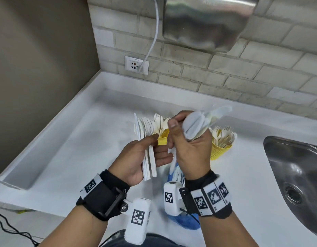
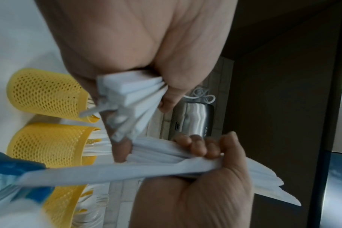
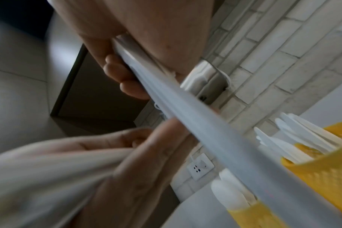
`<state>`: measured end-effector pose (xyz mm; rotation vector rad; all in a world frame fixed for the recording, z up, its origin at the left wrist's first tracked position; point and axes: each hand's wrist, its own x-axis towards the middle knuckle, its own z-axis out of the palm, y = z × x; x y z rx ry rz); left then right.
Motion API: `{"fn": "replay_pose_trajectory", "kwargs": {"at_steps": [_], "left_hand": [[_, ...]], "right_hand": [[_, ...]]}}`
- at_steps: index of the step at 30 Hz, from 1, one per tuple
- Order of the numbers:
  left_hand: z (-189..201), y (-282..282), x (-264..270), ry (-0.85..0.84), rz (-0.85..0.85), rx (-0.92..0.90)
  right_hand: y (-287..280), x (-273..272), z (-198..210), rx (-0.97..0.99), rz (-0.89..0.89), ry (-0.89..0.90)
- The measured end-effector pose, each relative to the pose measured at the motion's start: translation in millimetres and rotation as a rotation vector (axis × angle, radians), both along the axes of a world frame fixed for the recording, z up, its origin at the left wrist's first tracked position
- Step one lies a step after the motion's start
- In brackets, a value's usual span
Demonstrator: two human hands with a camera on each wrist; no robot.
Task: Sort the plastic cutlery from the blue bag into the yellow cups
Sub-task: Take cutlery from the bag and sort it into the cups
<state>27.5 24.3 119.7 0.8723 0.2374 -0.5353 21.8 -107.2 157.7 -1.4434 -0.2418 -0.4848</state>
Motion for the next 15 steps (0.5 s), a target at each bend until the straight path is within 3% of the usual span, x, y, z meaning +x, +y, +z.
{"fn": "replay_pose_trajectory", "kwargs": {"at_steps": [5, 12, 15], "left_hand": [[-5.0, -2.7, -2.6, 0.050, -0.003, 0.046], [-15.0, -7.9, -5.8, 0.088, -0.140, 0.085], [-16.7, -9.0, -6.9, 0.093, -0.211, 0.070]], "right_hand": [[4.3, 0.9, -10.0, 0.047, -0.036, 0.048], [-3.8, 0.4, 25.6, 0.254, -0.115, -0.150], [-7.3, 1.8, 27.4, 0.238, -0.147, -0.195]]}}
